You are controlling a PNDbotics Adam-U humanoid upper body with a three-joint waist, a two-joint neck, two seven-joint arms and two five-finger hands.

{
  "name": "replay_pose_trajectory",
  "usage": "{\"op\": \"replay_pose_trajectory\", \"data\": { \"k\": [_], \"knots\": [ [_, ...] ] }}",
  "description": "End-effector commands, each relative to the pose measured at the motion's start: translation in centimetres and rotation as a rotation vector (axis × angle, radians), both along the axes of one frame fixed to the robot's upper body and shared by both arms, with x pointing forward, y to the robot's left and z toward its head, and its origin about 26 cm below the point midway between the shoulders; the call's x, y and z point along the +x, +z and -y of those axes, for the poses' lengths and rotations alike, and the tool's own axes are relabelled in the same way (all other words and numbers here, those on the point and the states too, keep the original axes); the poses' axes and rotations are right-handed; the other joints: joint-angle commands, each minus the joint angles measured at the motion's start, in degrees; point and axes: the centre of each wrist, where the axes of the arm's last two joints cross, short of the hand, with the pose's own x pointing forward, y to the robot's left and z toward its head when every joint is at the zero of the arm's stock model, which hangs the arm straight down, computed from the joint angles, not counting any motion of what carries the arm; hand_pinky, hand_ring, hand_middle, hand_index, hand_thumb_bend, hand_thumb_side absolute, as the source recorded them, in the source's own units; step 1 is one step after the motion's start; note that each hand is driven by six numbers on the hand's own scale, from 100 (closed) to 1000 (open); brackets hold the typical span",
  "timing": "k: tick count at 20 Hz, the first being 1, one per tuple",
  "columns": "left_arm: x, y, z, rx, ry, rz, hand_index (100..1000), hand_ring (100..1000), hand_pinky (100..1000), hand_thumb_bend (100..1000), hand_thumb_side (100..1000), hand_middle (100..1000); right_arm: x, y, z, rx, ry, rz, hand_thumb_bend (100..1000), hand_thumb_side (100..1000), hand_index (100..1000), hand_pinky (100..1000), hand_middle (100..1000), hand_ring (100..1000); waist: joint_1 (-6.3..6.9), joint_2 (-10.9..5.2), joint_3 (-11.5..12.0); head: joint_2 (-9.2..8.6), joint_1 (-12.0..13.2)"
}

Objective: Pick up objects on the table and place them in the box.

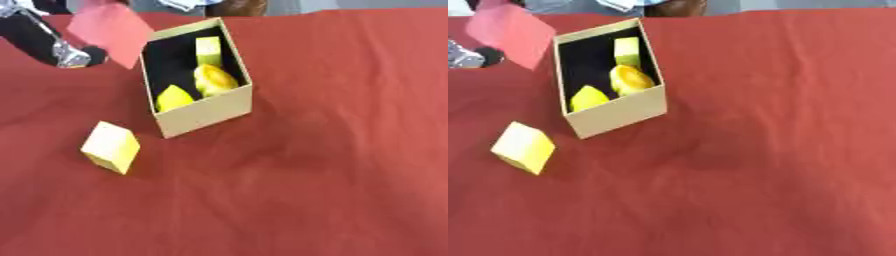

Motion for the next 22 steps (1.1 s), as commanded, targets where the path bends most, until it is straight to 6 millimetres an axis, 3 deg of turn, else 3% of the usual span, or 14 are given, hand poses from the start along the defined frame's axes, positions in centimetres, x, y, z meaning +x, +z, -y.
{"op": "replay_pose_trajectory", "data": {
  "k": [1, 6, 14, 17, 19, 20, 22],
  "knots": [
    [0.9, 1.2, 1.4, -0.018, -0.007, 0.041, 686, 626, 691, 123, 100, 529, -0.4, 1.2, -0.1, -0.036, 0.004, 0.026, 100, 654, 870, 944, 612, 1000, -0.13, -1.28, 0.13, -0.34, 0.01],
    [3.6, 0.2, 3.0, -0.017, 0.017, 0.032, 699, 643, 707, 168, 100, 548, -0.3, 1.2, -0.3, -0.037, 0.015, 0.024, 100, 653, 871, 948, 611, 1000, -0.31, -1.07, -0.07, -0.71, 0.56],
    [8.1, -3.5, 4.3, 0.038, 0.093, -0.008, 740, 689, 746, 229, 100, 600, -0.3, 1.0, -0.3, -0.027, 0.022, 0.012, 100, 654, 872, 953, 610, 1000, -0.43, -0.69, -0.55, -1.38, 1.29],
    [9.0, -4.4, 4.6, 0.066, 0.104, -0.013, 797, 752, 795, 350, 111, 676, -0.3, 1.0, -0.3, -0.025, 0.025, 0.011, 100, 654, 872, 954, 610, 1000, -0.48, -0.52, -0.70, -1.57, 1.40],
    [9.3, -4.8, 4.5, 0.095, 0.130, -0.020, 857, 828, 858, 470, 210, 767, -0.3, 1.0, -0.3, -0.025, 0.026, 0.010, 100, 654, 872, 955, 610, 1000, -0.46, -0.44, -0.74, -1.63, 1.41],
    [9.5, -4.9, 4.5, 0.109, 0.143, -0.024, 862, 835, 864, 482, 221, 775, -0.3, 1.0, -0.3, -0.025, 0.027, 0.010, 100, 654, 872, 955, 610, 1000, -0.43, -0.41, -0.76, -1.67, 1.40],
    [9.6, -5.0, 4.4, 0.125, 0.158, -0.018, 927, 926, 936, 656, 345, 872, -0.3, 1.0, -0.3, -0.026, 0.027, 0.006, 100, 655, 873, 957, 609, 1000, -0.38, -0.36, -0.73, -1.70, 1.32]
  ]
}}
